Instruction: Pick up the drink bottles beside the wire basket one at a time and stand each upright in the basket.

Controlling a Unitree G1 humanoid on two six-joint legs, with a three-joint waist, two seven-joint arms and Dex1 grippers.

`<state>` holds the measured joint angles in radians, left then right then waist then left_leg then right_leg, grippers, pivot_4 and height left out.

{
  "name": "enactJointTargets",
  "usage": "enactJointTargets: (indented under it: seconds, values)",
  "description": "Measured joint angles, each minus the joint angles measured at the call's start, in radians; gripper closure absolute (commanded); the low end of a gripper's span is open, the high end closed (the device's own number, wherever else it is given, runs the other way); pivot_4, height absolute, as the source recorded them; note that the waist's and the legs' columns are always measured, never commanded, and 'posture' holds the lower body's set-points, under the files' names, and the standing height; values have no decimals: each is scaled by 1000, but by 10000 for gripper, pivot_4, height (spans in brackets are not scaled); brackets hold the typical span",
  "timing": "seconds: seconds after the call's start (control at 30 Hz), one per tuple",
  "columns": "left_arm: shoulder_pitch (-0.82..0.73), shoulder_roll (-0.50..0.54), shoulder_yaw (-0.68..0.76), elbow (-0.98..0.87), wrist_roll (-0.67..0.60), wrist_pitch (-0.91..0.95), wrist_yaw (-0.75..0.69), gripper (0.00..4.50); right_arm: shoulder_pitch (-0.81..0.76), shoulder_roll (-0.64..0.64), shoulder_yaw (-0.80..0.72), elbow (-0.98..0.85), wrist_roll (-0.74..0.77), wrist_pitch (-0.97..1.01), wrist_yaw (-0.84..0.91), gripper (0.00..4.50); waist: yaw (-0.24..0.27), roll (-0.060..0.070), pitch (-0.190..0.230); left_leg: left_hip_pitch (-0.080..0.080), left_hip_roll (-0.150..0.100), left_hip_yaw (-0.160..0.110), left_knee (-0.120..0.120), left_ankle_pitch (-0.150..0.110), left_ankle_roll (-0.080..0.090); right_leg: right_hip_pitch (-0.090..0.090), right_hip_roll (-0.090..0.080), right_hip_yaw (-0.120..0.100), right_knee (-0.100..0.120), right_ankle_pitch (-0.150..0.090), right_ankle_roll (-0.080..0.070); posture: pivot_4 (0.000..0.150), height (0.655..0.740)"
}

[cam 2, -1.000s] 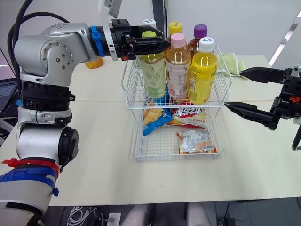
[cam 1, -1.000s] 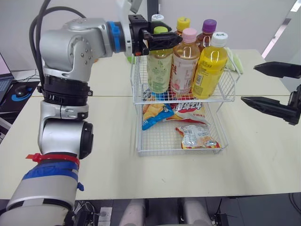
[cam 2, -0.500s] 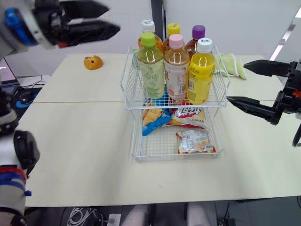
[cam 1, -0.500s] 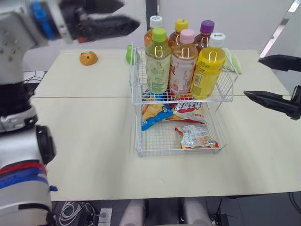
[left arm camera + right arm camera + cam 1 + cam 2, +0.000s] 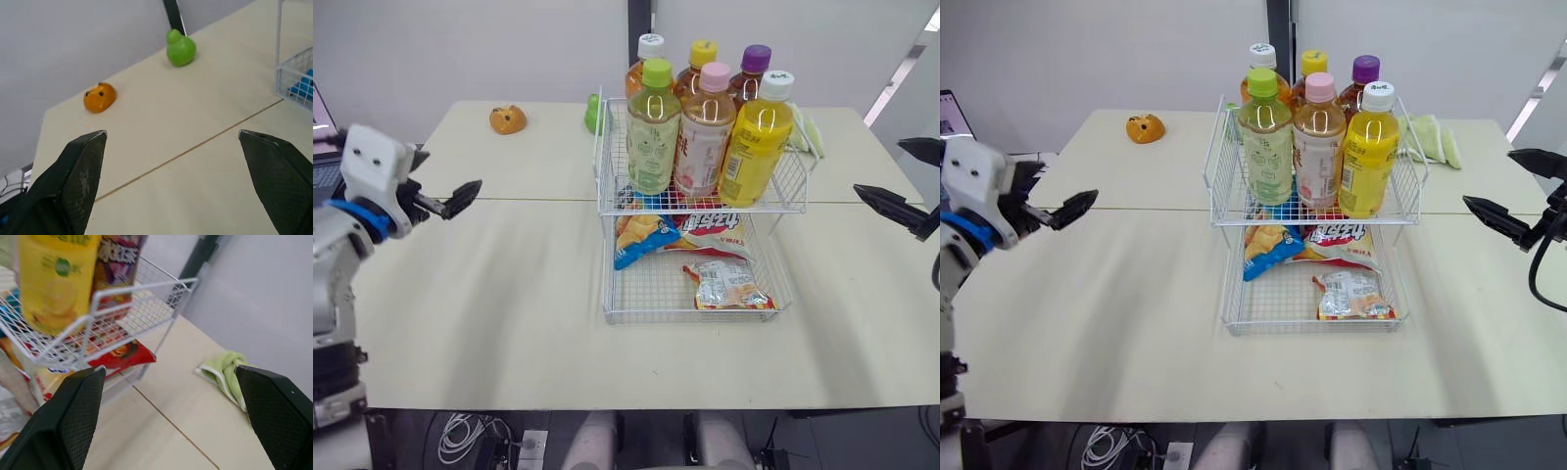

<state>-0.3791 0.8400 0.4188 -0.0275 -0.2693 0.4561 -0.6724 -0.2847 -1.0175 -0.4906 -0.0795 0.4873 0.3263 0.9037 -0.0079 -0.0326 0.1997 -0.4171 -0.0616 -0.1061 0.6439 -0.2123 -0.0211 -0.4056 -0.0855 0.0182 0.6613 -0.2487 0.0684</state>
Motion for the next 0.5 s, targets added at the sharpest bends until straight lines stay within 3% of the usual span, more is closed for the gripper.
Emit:
enactJointTargets:
  seconds: [0.23,0.5]
  values:
    - [105,-135,39,45,21,-122,130,252,38,143,42,233,-221,-311,-145,0,3,2,-2,1,0,2,-1,0,0,0,0,1,1,0,0,1500,7400]
    - [157,-199,26,179,64,-270,209,252,-11,198,80,457,-312,-498,-257,0,-1,2,-2,2,0,1,-1,0,0,0,1,1,1,0,-1,1500,7400]
